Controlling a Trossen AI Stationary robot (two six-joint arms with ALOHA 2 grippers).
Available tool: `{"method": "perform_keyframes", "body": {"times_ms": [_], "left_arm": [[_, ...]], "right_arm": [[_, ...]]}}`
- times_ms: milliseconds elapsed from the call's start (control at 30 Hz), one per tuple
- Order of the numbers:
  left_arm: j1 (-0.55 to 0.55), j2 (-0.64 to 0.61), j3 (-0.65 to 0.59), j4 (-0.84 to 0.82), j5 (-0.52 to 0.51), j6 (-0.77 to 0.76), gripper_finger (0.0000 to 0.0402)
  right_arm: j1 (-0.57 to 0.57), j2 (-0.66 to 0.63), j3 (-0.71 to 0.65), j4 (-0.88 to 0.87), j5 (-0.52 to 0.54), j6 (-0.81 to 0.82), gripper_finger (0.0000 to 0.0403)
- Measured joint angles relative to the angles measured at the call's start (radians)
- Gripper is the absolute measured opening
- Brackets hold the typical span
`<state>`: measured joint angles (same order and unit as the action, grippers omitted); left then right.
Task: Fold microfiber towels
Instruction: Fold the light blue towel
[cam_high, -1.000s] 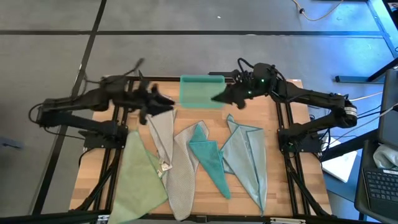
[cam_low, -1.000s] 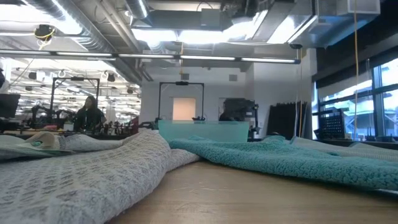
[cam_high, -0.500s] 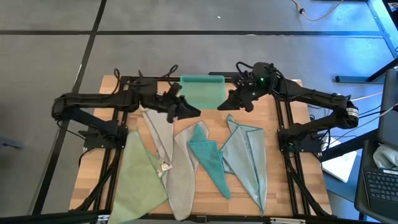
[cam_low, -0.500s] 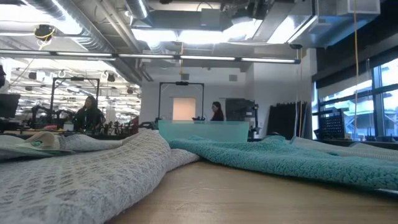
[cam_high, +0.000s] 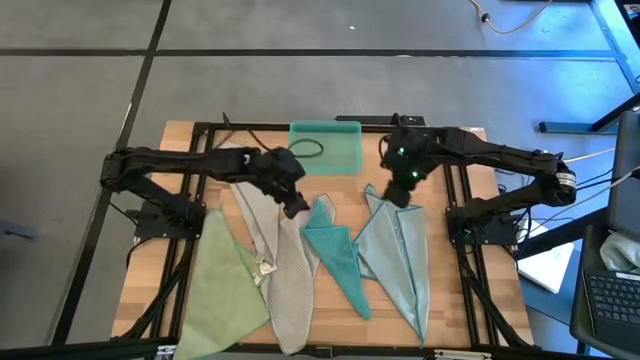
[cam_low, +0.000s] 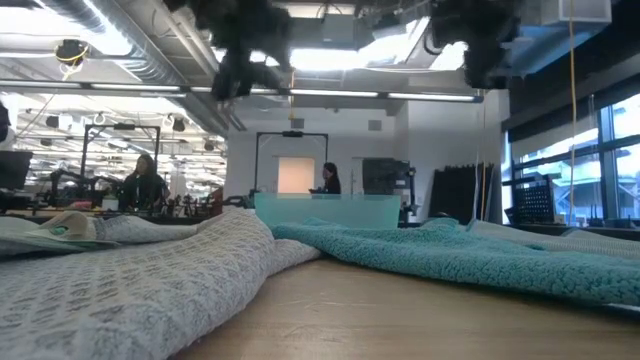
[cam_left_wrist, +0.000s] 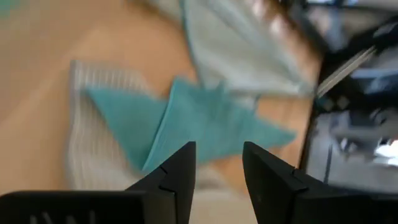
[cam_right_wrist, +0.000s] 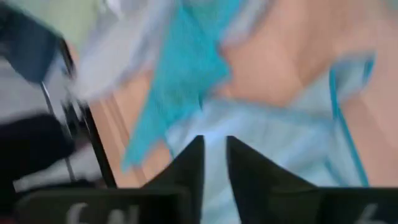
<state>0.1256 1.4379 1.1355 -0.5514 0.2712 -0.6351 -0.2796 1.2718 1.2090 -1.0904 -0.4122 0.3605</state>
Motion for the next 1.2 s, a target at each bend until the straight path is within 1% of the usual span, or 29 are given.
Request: {"method": "perform_keyframes", "body": {"times_ms": [67,200,300,400,567,667,733,800,900,1000,1100,1133,1200], "left_arm": [[-0.005,0.037,0.000,-0.061,0.016,0.009,0.0124],[-0.023,0.111,0.000,-0.178,0.019,0.022,0.0124],[-0.036,0.148,-0.001,-0.230,-0.012,0.040,0.0124],[-0.045,0.166,-0.001,-0.234,-0.042,0.040,0.0124],[-0.043,0.187,0.000,-0.218,-0.034,-0.014,0.0124],[-0.054,0.192,-0.001,-0.138,0.010,-0.003,0.0124],[-0.079,0.189,-0.001,-0.032,0.028,0.067,0.0124],[-0.115,0.186,-0.001,0.044,0.024,0.177,0.0124],[-0.170,0.195,0.000,0.105,-0.021,0.366,0.0124],[-0.212,0.225,-0.001,0.115,-0.116,0.522,0.0124],[-0.231,0.257,0.000,0.138,-0.246,0.601,0.0124],[-0.232,0.270,-0.001,0.147,-0.271,0.620,0.0124],[-0.230,0.300,0.000,0.193,-0.280,0.659,0.0124]], "right_arm": [[0.021,-0.003,-0.001,-0.050,0.001,0.006,0.0119],[0.060,-0.007,-0.002,-0.059,0.003,0.074,0.0186],[0.092,-0.007,-0.002,-0.053,0.067,0.111,0.0225],[0.127,-0.007,-0.002,-0.053,0.153,0.136,0.0244],[0.172,-0.007,-0.002,-0.054,0.238,0.164,0.0250],[0.196,-0.007,-0.003,-0.059,0.282,0.182,0.0250],[0.212,-0.007,-0.003,-0.060,0.302,0.182,0.0250],[0.230,-0.007,-0.003,-0.065,0.318,0.190,0.0250],[0.254,-0.010,-0.003,-0.067,0.324,0.214,0.0250],[0.285,-0.016,-0.003,-0.068,0.324,0.258,0.0250],[0.322,-0.023,-0.003,-0.067,0.324,0.307,0.0246],[0.337,-0.026,-0.003,-0.067,0.325,0.327,0.0244],[0.364,-0.028,-0.003,-0.067,0.329,0.365,0.0240]]}}
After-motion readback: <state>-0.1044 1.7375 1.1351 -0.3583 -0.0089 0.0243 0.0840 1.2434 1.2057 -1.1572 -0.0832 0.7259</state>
